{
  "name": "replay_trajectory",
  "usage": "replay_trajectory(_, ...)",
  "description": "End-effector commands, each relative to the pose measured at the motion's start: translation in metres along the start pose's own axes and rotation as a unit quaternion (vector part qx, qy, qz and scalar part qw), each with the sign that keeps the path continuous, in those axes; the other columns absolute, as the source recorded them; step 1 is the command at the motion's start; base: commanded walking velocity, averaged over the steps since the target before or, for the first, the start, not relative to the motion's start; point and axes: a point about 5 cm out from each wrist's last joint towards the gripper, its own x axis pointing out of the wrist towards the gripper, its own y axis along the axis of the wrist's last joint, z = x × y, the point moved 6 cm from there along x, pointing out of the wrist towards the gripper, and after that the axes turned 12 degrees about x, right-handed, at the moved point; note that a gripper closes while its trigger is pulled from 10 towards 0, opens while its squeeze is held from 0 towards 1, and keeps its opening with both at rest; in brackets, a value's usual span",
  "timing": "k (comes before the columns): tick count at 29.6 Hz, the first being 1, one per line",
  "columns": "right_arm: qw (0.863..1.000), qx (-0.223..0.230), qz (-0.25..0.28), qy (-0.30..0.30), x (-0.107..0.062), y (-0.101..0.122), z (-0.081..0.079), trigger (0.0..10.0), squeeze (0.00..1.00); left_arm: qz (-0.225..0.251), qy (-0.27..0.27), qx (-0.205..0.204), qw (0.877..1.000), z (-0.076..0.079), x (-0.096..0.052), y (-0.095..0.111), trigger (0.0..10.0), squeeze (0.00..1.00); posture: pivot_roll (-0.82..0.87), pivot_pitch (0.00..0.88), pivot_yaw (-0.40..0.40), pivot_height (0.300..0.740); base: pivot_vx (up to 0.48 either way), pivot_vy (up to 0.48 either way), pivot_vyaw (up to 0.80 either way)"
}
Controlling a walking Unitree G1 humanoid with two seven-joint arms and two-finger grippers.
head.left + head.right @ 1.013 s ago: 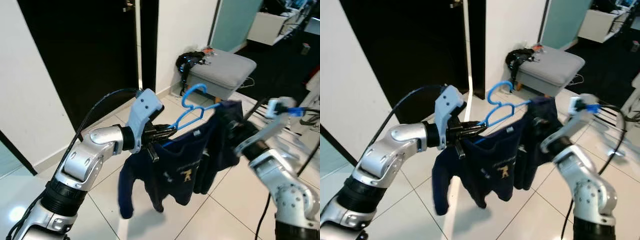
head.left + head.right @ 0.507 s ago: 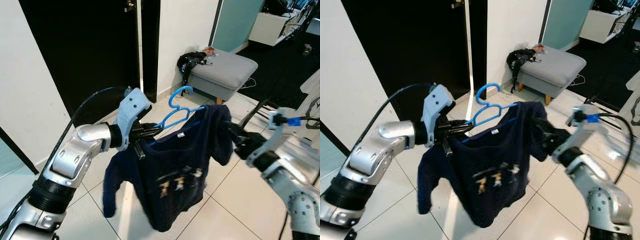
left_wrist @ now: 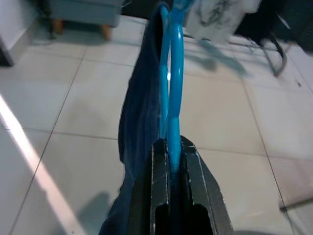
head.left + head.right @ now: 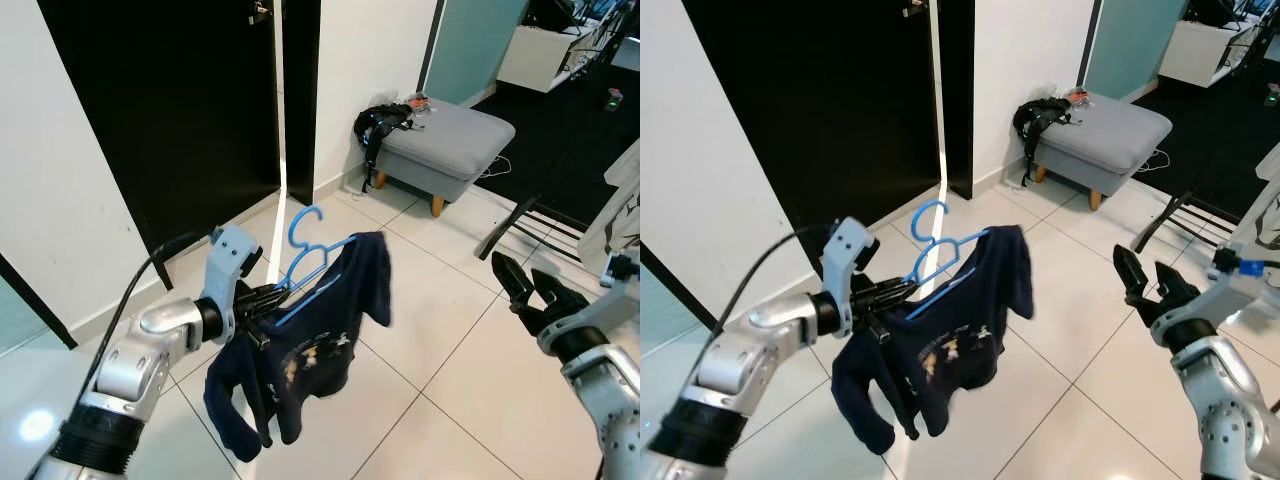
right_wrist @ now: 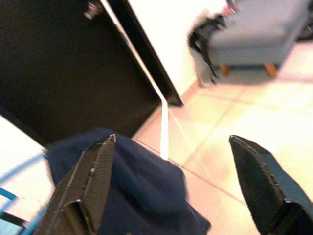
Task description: Hang hanger
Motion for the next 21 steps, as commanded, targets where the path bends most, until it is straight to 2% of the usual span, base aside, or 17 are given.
replay_trajectory(1,0.999,0.005,-0.013,-0.047,-0.007,-0.012,0.025,10.0,0.00,0.025,0.045,-0.021,0.998,-0.013,-0.005,-0.004,10.0,0.00,-0.09,0.094,-0.019,0.740,0.000,0.000,0.00)
replay_trajectory(2,0.999,0.005,-0.013,-0.047,-0.007,-0.012,0.025,10.0,0.00,0.025,0.045,-0.021,0.998,-0.013,-0.005,-0.004,10.0,0.00,-0.09,0.094,-0.019,0.740,0.000,0.000,0.00)
replay_trajectory(3,0.997,0.010,-0.028,-0.076,-0.013,-0.025,0.042,10.0,0.00,0.010,0.067,-0.060,0.996,-0.015,-0.006,-0.025,10.0,0.00,-0.08,0.090,-0.019,0.740,0.000,0.000,-0.73)
replay_trajectory(4,0.997,0.010,-0.028,-0.076,-0.013,-0.025,0.042,10.0,0.00,0.010,0.067,-0.060,0.996,-0.015,-0.006,-0.025,10.0,0.00,-0.08,0.090,-0.019,0.740,0.000,0.000,-0.73)
replay_trajectory(5,0.994,0.011,-0.043,-0.103,-0.019,-0.038,0.057,10.0,0.00,-0.016,0.090,-0.079,0.993,-0.017,-0.007,-0.045,10.0,0.00,-0.08,0.089,-0.019,0.740,0.000,0.000,-0.78)
replay_trajectory(6,0.994,0.011,-0.043,-0.103,-0.019,-0.038,0.057,10.0,0.00,-0.016,0.090,-0.079,0.993,-0.017,-0.007,-0.045,10.0,0.00,-0.08,0.089,-0.019,0.740,0.000,0.000,-0.78)
replay_trajectory(7,0.990,0.011,-0.059,-0.130,-0.028,-0.052,0.072,10.0,0.00,-0.048,0.113,-0.102,0.987,-0.016,-0.011,-0.070,10.0,0.00,-0.08,0.084,-0.019,0.740,0.000,0.000,-0.80)
replay_trajectory(9,0.990,0.011,-0.059,-0.130,-0.028,-0.052,0.072,10.0,0.00,-0.048,0.113,-0.102,0.987,-0.016,-0.011,-0.070,10.0,0.00,-0.08,0.084,-0.019,0.740,0.000,0.000,-0.80)
replay_trajectory(10,0.985,0.012,-0.070,-0.160,-0.038,-0.064,0.088,10.0,0.00,-0.094,0.135,-0.122,0.979,-0.015,-0.016,-0.096,10.0,0.00,-0.08,0.086,-0.018,0.740,0.000,0.000,-0.80)
replay_trajectory(12,0.985,0.012,-0.070,-0.160,-0.038,-0.064,0.088,10.0,0.00,-0.094,0.135,-0.122,0.979,-0.015,-0.016,-0.096,10.0,0.00,-0.08,0.086,-0.018,0.740,0.000,0.000,-0.80)
replay_trajectory(14,0.972,0.004,-0.099,-0.214,-0.061,-0.089,0.118,10.0,0.00,-0.108,0.151,-0.128,0.974,-0.009,-0.026,-0.122,10.0,0.00,-0.08,0.082,-0.021,0.740,0.000,0.000,-0.80)
replay_trajectory(15,0.967,0.002,-0.109,-0.229,-0.069,-0.098,0.125,10.0,0.00,-0.109,0.159,-0.129,0.973,-0.007,-0.029,-0.128,10.0,0.00,-0.08,0.081,-0.019,0.740,0.000,0.000,-0.80)
replay_trajectory(17,0.967,0.002,-0.109,-0.229,-0.069,-0.098,0.125,10.0,0.00,-0.109,0.159,-0.129,0.973,-0.007,-0.029,-0.128,10.0,0.00,-0.08,0.081,-0.019,0.740,0.000,0.000,-0.80)
replay_trajectory(20,0.959,-0.009,-0.134,-0.250,-0.086,-0.118,0.137,10.0,0.00,-0.115,0.181,-0.139,0.967,-0.006,-0.037,-0.143,10.0,0.00,-0.08,0.078,-0.019,0.740,0.000,0.000,-0.80)
replay_trajectory(21,0.956,-0.017,-0.145,-0.256,-0.092,-0.126,0.140,10.0,0.00,-0.119,0.191,-0.130,0.966,-0.007,-0.041,-0.147,10.0,0.00,-0.08,0.073,-0.019,0.740,0.000,0.000,-0.80)
